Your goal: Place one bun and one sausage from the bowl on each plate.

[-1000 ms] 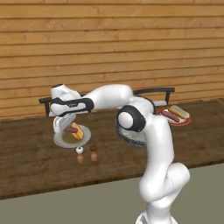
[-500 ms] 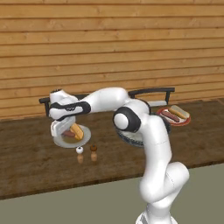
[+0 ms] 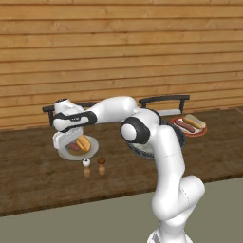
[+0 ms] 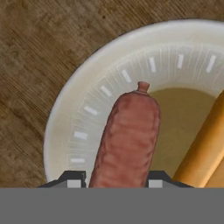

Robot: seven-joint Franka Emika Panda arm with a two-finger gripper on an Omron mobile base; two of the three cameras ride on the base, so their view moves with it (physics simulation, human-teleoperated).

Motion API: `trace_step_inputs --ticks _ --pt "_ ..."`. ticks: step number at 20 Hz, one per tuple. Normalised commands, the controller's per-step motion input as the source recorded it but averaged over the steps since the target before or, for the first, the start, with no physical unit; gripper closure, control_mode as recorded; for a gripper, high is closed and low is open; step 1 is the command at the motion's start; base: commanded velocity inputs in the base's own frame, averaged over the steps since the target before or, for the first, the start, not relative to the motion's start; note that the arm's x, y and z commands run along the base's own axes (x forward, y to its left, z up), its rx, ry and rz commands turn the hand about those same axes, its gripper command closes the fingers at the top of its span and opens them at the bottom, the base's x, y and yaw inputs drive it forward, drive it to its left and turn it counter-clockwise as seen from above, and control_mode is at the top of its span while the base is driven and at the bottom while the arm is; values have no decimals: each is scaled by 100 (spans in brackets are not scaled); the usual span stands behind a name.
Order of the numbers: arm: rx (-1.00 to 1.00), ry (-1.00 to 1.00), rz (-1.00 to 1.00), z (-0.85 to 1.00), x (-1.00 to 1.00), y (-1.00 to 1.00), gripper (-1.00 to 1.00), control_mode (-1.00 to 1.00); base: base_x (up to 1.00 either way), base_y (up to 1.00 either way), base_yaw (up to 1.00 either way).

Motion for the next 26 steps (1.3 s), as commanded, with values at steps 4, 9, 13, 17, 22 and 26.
trace_step_inputs --ticks 4,9,13,17,22,26 --pt "-2 0 -9 -2 0 -14 100 -100 0 0 0" --pt "-4 0 -1 -14 0 -1 100 -100 0 0 0" --pt "-3 0 0 -18 0 0 100 -100 0 0 0" --pt "0 0 0 0 2 0 100 -100 0 0 0" --pt "0 0 0 0 0 0 -100 -100 0 0 0" --pt "0 0 0 1 0 0 -100 -100 0 0 0"
